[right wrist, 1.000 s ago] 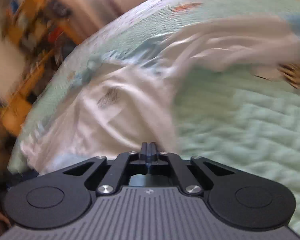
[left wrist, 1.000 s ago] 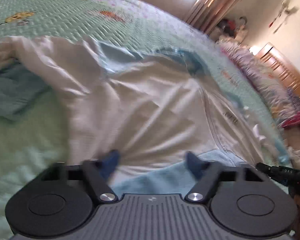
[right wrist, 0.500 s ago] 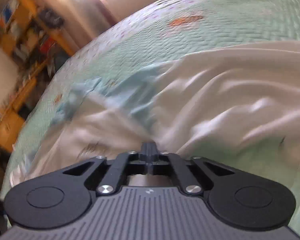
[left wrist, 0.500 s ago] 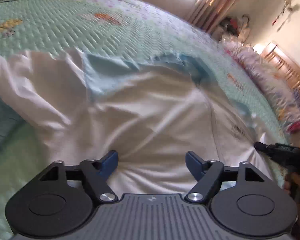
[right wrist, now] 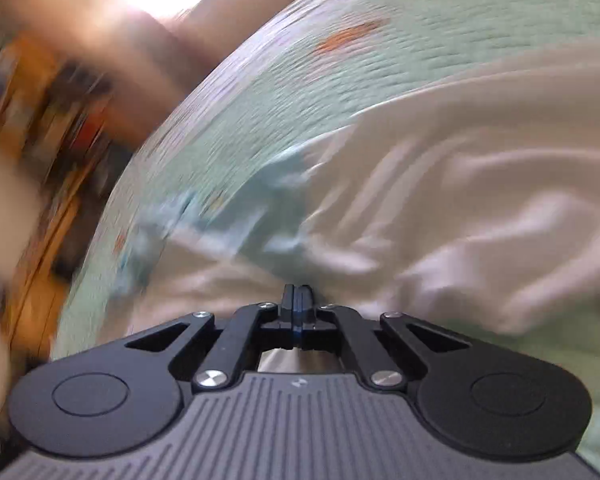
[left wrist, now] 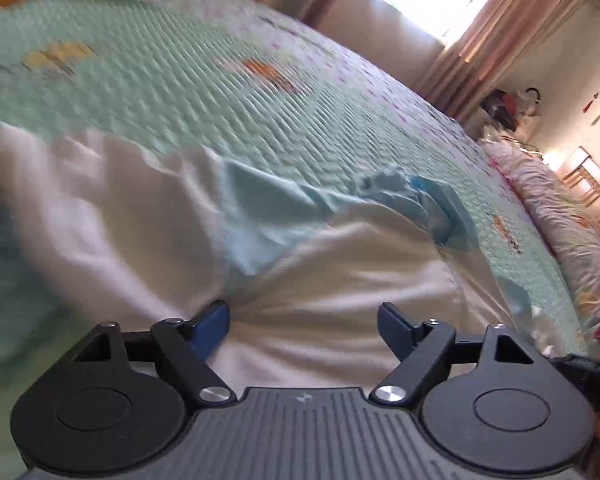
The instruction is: Fold clothes
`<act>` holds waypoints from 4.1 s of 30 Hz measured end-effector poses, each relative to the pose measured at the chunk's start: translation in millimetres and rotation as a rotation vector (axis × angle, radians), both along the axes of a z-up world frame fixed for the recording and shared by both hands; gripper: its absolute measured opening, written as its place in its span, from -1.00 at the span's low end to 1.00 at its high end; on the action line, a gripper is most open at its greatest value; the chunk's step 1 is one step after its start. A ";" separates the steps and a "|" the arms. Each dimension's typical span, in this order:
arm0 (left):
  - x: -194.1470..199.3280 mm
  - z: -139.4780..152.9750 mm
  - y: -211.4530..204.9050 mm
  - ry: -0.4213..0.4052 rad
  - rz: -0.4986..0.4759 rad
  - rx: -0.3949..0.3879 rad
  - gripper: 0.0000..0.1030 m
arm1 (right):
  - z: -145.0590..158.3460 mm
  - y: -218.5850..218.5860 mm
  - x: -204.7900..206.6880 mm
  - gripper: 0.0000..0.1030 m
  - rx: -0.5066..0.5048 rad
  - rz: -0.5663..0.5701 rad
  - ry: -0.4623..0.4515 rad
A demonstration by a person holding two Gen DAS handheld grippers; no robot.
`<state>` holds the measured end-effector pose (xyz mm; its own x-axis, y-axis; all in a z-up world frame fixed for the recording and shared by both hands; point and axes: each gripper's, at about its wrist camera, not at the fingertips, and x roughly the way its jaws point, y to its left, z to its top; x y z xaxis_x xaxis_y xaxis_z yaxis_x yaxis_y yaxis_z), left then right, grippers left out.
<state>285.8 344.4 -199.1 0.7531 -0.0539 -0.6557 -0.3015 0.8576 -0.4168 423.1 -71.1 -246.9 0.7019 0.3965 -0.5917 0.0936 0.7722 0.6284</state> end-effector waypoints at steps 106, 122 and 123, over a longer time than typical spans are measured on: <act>-112.2 56.0 254.3 -0.061 0.669 0.372 0.23 | -8.6 184.8 -47.4 0.59 0.209 0.666 -0.258; -183.8 38.2 272.1 -0.092 0.853 0.204 0.83 | -8.2 182.2 -47.5 0.59 0.196 0.670 -0.260; -176.0 40.5 276.7 -0.082 0.818 0.226 0.85 | -8.2 182.4 -47.7 0.59 0.194 0.671 -0.261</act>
